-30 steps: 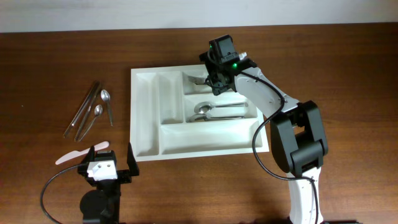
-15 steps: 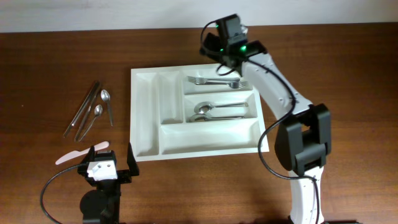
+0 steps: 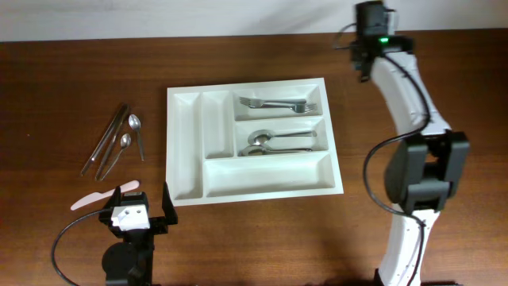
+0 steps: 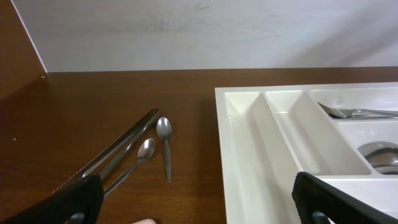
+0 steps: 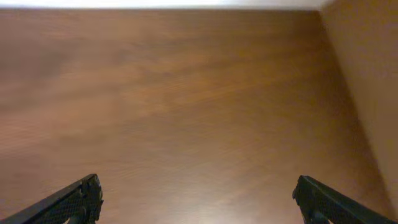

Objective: Pack container

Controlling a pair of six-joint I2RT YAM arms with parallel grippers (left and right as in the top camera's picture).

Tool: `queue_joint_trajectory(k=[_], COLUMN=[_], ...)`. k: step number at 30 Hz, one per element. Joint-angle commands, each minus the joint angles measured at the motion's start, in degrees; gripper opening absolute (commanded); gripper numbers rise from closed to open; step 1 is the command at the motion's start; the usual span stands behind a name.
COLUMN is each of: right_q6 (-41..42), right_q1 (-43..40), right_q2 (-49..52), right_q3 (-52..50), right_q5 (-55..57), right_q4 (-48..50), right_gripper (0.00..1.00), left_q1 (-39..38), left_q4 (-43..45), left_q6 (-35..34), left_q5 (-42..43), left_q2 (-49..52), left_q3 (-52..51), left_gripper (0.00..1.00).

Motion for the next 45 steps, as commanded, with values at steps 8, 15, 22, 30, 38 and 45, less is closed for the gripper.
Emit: queue_joint_trajectory(k=[8,15,22,30,38,45], right_q6=[-2.0,-2.0,-2.0,-2.0,-2.0,-2.0], right_q1=[-15.0,-17.7,-17.8,-17.8,-17.8,-17.8], right_q2=[-2.3,-2.3,-2.3,-2.3,-2.3,-2.3], right_q3=[1.2,1.2,1.2,1.2,1.2,1.2], right_q5=[-29.9,-29.9,-29.9,-29.9,-29.9,-29.9], right_q4=[-10.5,-17.1,-17.2,-17.2,-17.2,-17.2], right_gripper=[0.99,0.99,0.99,0.99,0.99,0.99], left_q1=[0.3,0.3,0.3,0.5,0.5,0.5], left_q4=[0.2,0.5,6.1,-3.9,-15.6,-41.0], left_q6=[0.9,0.9,-1.5,-3.7,-3.7,-1.6], left_q5=[0.8,0.0,3.6,-2.1,-2.4,3.6], left_q2=[-0.3,-0.3,-0.3,9.7,41.5,71.0], left_q3=[-0.5,-0.5,0.3,16.0,43.6,75.1], left_gripper=[0.99,0.99,0.99,0.99,0.99,0.99])
